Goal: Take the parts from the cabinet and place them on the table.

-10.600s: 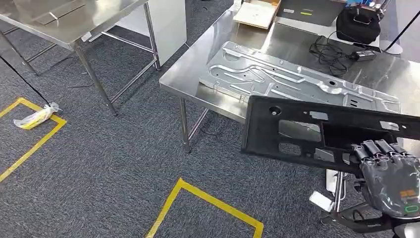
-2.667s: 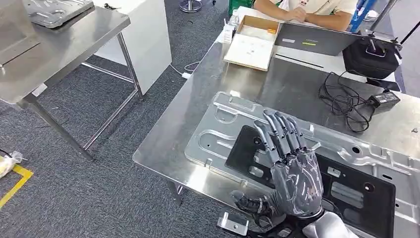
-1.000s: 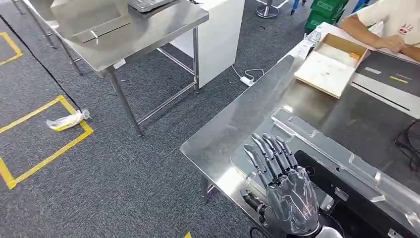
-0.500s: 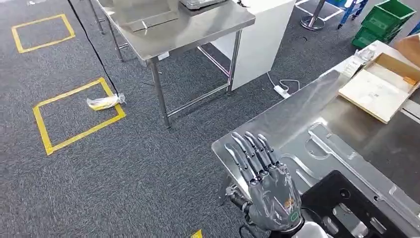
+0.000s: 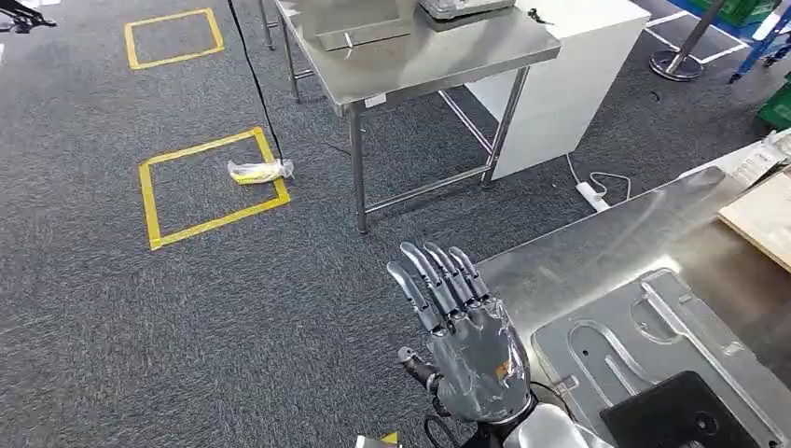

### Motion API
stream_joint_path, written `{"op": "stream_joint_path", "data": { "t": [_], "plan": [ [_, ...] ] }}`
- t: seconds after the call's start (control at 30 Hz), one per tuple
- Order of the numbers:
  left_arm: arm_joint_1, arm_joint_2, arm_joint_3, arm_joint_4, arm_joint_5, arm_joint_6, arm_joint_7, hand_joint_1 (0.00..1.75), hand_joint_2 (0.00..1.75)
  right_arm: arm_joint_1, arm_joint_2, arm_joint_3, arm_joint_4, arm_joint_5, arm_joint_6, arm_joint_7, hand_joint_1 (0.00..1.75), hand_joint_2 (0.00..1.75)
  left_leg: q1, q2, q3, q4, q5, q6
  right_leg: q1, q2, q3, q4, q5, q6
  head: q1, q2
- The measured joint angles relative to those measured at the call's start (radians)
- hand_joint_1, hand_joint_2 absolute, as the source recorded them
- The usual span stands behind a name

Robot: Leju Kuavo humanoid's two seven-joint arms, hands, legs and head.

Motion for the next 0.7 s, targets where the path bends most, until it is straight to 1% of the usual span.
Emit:
{"op": "stream_joint_path", "data": {
  "t": [0.03, 0.07, 0.1, 0.13, 0.17, 0.2, 0.23, 0.27, 0.3, 0.33, 0.37, 0.4, 0.47, 0.5, 0.53, 0.57, 0.6, 0.63, 0.67, 0.7],
  "plan": [
    [0.002, 0.0, 0.0, 0.0, 0.0, 0.0, 0.0, 0.0, 0.0, -0.003, 0.006, 0.003, 0.003, 0.0, 0.0, 0.001, 0.0, 1.75, -0.002, 0.057, -0.009, 0.023, -0.015, 0.001, 0.001, -0.019, 0.012, -0.014, 0.006, -0.002, -0.001, 0.0],
    [-0.001, 0.001, 0.0, 0.0, 0.0, 0.0, 0.0, 0.0, 0.0, -0.005, 0.007, 0.007, 0.003, 0.0, -0.002, 0.001, 0.0, 1.75, -0.003, 0.102, -0.033, 0.075, -0.055, -0.003, 0.002, -0.032, 0.015, -0.022, 0.009, -0.008, -0.001, 0.0],
    [-0.003, 0.002, 0.0, 0.0, 0.0, 0.0, 0.001, 0.0, 0.0, -0.006, 0.009, 0.014, 0.005, 0.0, -0.002, 0.002, 0.0, 1.75, -0.002, 0.125, -0.07, 0.151, -0.099, -0.007, 0.005, -0.051, 0.014, -0.021, 0.009, -0.007, -0.001, 0.0],
    [-0.005, 0.002, -0.001, 0.0, 0.0, 0.001, 0.001, 0.0, 0.0, -0.005, 0.009, 0.019, 0.008, 0.0, -0.002, 0.002, 0.0, 1.75, -0.001, 0.134, -0.107, 0.226, -0.135, -0.011, 0.006, -0.067, 0.011, -0.018, 0.007, -0.006, -0.001, 0.0],
    [-0.005, 0.002, -0.002, 0.0, 0.0, 0.001, 0.001, 0.0, 0.0, -0.006, 0.009, 0.021, 0.01, 0.0, -0.002, 0.002, 0.0, 1.75, 0.001, 0.138, -0.136, 0.289, -0.158, -0.015, 0.006, -0.085, 0.008, -0.015, 0.006, -0.006, -0.001, 0.0],
    [-0.004, 0.002, -0.002, 0.0, 0.002, 0.001, 0.001, 0.0, 0.0, -0.007, 0.009, 0.024, 0.013, 0.0, -0.002, 0.002, 0.0, 1.75, 0.002, 0.141, -0.141, 0.304, -0.154, -0.017, 0.006, -0.1, 0.007, -0.013, 0.004, -0.004, -0.001, 0.0],
    [-0.002, 0.002, -0.002, 0.0, 0.003, 0.001, 0.002, 0.0, 0.0, -0.007, 0.01, 0.027, 0.016, 0.0, -0.001, 0.004, 0.0, 1.75, 0.002, 0.144, -0.118, 0.271, -0.129, -0.019, 0.006, -0.116, 0.006, -0.011, 0.002, -0.002, -0.001, 0.0],
    [-0.001, 0.002, -0.002, 0.0, 0.007, 0.001, 0.002, 0.0, 0.0, -0.008, 0.011, 0.029, 0.017, 0.0, -0.001, 0.007, 0.0, 1.75, 0.003, 0.15, -0.076, 0.2, -0.093, -0.019, 0.006, -0.128, 0.006, -0.009, -0.001, 0.001, -0.001, 0.0],
    [0.0, 0.003, -0.002, 0.0, 0.01, 0.001, 0.003, 0.0, 0.0, -0.01, 0.013, 0.035, 0.018, 0.0, -0.002, 0.011, 0.0, 1.75, 0.003, 0.169, -0.013, 0.095, -0.052, -0.018, 0.005, -0.141, 0.009, -0.004, -0.005, 0.004, -0.001, 0.0],
    [0.001, 0.003, -0.002, 0.0, 0.014, 0.002, 0.003, 0.0, 0.0, -0.013, 0.014, 0.038, 0.018, 0.0, -0.002, 0.019, 0.0, 1.75, 0.001, 0.214, 0.039, 0.009, -0.037, -0.015, 0.008, -0.15, 0.01, 0.003, -0.011, 0.01, -0.001, 0.0],
    [-0.001, 0.003, -0.002, 0.0, 0.019, 0.003, 0.005, 0.0, 0.0, -0.013, 0.014, 0.039, 0.018, 0.0, -0.002, 0.024, 0.0, 1.75, -0.007, 0.212, 0.046, -0.001, -0.045, -0.005, 0.015, -0.159, 0.008, 0.009, -0.018, 0.018, -0.001, 0.0],
    [0.0, 0.003, -0.002, 0.0, 0.027, 0.004, 0.007, 0.0, 0.0, -0.011, 0.014, 0.04, 0.018, 0.0, -0.003, 0.032, 0.0, 1.75, -0.005, 0.197, 0.042, -0.001, -0.042, 0.005, 0.014, -0.163, 0.01, 0.009, -0.019, 0.022, 0.0, 0.0],
    [0.012, 0.003, -0.005, 0.0, 0.062, 0.005, 0.024, 0.0, 0.0, 0.0, 0.014, 0.042, 0.02, 0.0, -0.003, 0.039, 0.0, 1.75, -0.01, 0.181, 0.033, -0.001, -0.043, 0.014, 0.014, -0.18, 0.018, 0.005, -0.017, 0.031, -0.001, 0.0],
    [0.014, 0.003, -0.006, 0.0, 0.076, 0.005, 0.032, 0.0, 0.0, 0.009, 0.014, 0.041, 0.021, 0.0, -0.004, 0.041, 0.0, 1.75, -0.006, 0.171, 0.044, -0.009, -0.037, 0.023, 0.01, -0.18, 0.02, 0.007, -0.023, 0.039, 0.0, 0.0],
    [0.016, 0.003, -0.008, 0.0, 0.085, 0.006, 0.035, 0.0, 0.0, 0.016, 0.014, 0.041, 0.023, 0.0, -0.008, 0.041, 0.0, 1.75, -0.002, 0.164, 0.045, -0.013, -0.034, 0.029, 0.005, -0.13, 0.018, 0.023, -0.039, 0.047, 0.0, 0.0],
    [0.015, 0.003, -0.009, 0.0, 0.088, 0.006, 0.039, 0.0, 0.0, 0.026, 0.014, 0.04, 0.023, 0.0, -0.016, 0.043, 0.0, 1.75, -0.002, 0.157, 0.044, -0.013, -0.032, 0.033, 0.001, -0.086, -0.004, 0.07, -0.076, 0.047, 0.0, 0.0],
    [0.015, 0.003, -0.01, 0.0, 0.09, 0.006, 0.042, 0.0, 0.0, 0.036, 0.013, 0.04, 0.024, 0.0, -0.021, 0.045, 0.0, 1.75, -0.003, 0.148, 0.042, -0.013, -0.031, 0.035, 0.001, -0.067, -0.041, 0.149, -0.121, 0.048, 0.0, 0.0],
    [0.015, 0.003, -0.011, 0.0, 0.093, 0.006, 0.042, 0.0, 0.0, 0.043, 0.011, 0.04, 0.025, 0.0, -0.021, 0.046, 0.0, 1.75, -0.005, 0.138, 0.041, -0.013, -0.031, 0.036, 0.001, -0.062, -0.081, 0.229, -0.157, 0.049, 0.0, 0.0],
    [0.015, 0.003, -0.013, 0.0, 0.096, 0.006, 0.042, 0.0, 0.0, 0.05, 0.011, 0.04, 0.028, 0.0, -0.021, 0.047, 0.0, 1.75, -0.008, 0.123, 0.039, -0.012, -0.031, 0.036, 0.002, -0.06, -0.127, 0.315, -0.182, 0.048, 0.0, 0.0],
    [0.015, 0.003, -0.015, 0.0, 0.096, 0.006, 0.042, 0.0, 0.0, 0.052, 0.011, 0.041, 0.03, 0.0, -0.021, 0.047, 0.0, 1.75, -0.01, 0.112, 0.039, -0.012, -0.031, 0.036, 0.002, -0.059, -0.144, 0.339, -0.178, 0.045, 0.0, 0.0]
  ]
}}
